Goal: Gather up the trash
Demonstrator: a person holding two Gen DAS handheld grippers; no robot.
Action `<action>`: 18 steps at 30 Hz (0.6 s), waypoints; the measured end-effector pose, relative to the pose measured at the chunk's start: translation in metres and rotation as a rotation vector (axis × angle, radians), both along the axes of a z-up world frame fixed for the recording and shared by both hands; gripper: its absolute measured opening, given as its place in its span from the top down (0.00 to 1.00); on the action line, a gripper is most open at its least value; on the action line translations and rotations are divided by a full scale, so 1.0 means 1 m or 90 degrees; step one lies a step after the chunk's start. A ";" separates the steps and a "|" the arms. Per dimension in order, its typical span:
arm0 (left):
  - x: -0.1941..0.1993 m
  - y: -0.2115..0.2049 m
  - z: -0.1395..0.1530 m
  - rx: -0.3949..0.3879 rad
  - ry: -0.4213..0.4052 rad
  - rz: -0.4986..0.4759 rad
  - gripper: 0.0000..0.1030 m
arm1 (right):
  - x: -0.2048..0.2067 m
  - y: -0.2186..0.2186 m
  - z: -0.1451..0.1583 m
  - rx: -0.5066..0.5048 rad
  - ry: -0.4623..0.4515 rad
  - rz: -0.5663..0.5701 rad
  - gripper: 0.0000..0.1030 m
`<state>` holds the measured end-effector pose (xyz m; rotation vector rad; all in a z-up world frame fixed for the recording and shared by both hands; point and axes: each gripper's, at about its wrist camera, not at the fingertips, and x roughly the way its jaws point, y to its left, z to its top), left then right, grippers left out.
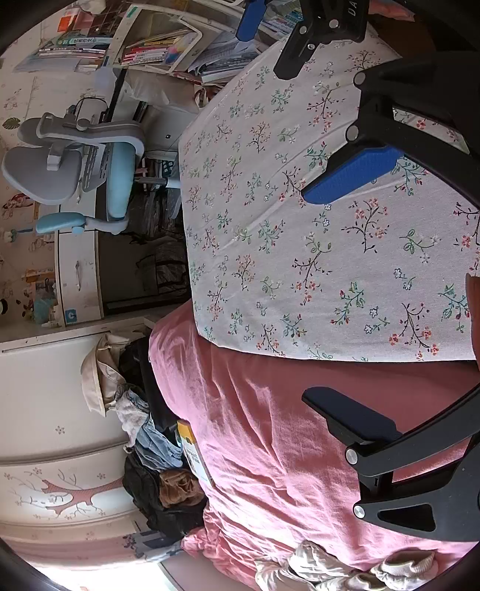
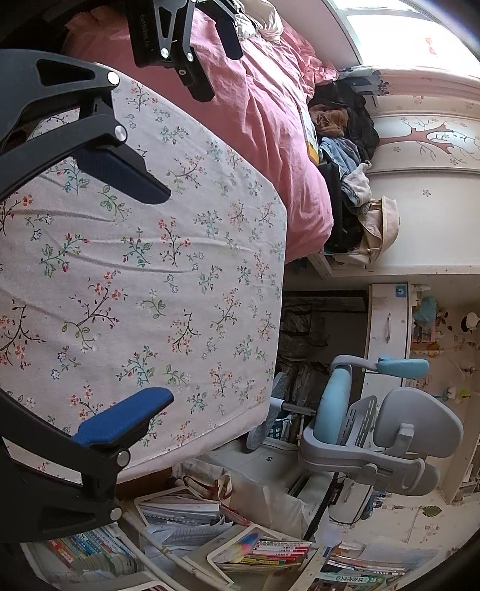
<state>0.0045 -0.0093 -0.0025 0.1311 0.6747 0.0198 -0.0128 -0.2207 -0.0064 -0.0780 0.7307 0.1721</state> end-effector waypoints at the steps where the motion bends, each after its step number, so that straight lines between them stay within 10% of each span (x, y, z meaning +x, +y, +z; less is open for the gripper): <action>1: 0.000 0.000 0.000 0.000 0.000 0.000 0.07 | 0.000 0.000 0.000 0.000 0.000 0.000 0.08; 18: 0.002 -0.001 -0.005 -0.024 0.024 -0.019 0.07 | -0.001 0.003 -0.002 0.000 0.003 0.007 0.08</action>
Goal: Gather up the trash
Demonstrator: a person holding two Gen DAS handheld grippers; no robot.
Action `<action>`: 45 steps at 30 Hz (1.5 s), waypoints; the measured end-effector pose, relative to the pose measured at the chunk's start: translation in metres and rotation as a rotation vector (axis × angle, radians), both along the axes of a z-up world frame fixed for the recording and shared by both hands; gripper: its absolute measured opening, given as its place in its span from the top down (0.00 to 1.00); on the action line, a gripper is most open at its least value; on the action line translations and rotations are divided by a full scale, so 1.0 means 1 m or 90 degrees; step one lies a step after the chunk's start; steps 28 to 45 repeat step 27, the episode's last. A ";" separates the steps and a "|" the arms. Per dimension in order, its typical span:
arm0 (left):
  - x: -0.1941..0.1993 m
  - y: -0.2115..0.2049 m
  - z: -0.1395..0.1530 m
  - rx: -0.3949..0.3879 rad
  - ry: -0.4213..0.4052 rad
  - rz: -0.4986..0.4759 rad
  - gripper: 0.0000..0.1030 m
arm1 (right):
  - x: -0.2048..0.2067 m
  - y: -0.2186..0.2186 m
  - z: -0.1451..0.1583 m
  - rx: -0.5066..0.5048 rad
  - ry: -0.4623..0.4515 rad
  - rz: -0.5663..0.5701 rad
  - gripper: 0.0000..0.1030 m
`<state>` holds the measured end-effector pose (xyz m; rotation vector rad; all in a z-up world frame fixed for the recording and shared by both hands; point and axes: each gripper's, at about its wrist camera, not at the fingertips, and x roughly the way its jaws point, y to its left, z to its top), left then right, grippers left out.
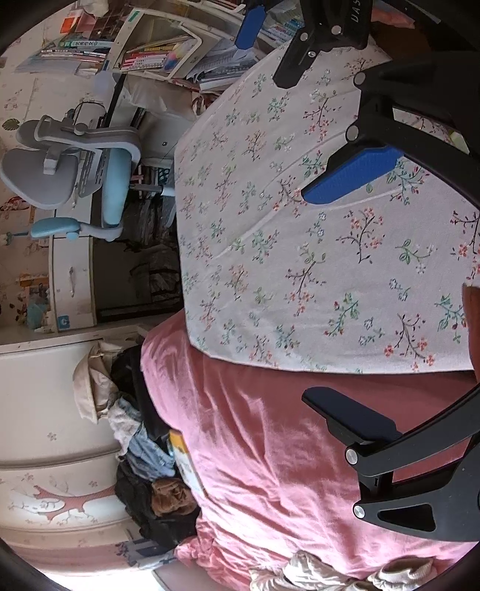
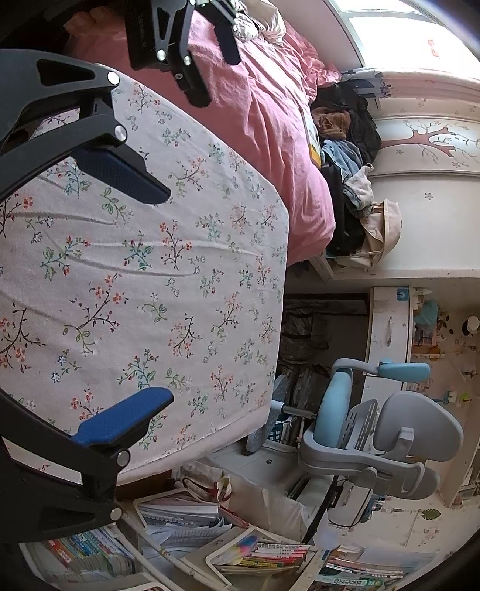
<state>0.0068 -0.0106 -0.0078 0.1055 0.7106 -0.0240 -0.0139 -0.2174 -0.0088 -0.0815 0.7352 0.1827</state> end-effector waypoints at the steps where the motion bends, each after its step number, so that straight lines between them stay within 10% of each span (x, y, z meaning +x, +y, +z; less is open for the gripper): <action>1: 0.000 0.000 -0.001 -0.002 0.002 -0.002 0.07 | 0.000 0.000 0.000 0.002 0.000 0.001 0.08; 18: -0.012 -0.005 0.004 0.001 -0.067 -0.003 0.07 | 0.001 0.002 0.001 0.006 0.007 0.008 0.08; 45: -0.001 -0.005 -0.006 0.008 -0.014 -0.009 0.07 | 0.010 0.003 -0.010 -0.004 0.043 0.009 0.08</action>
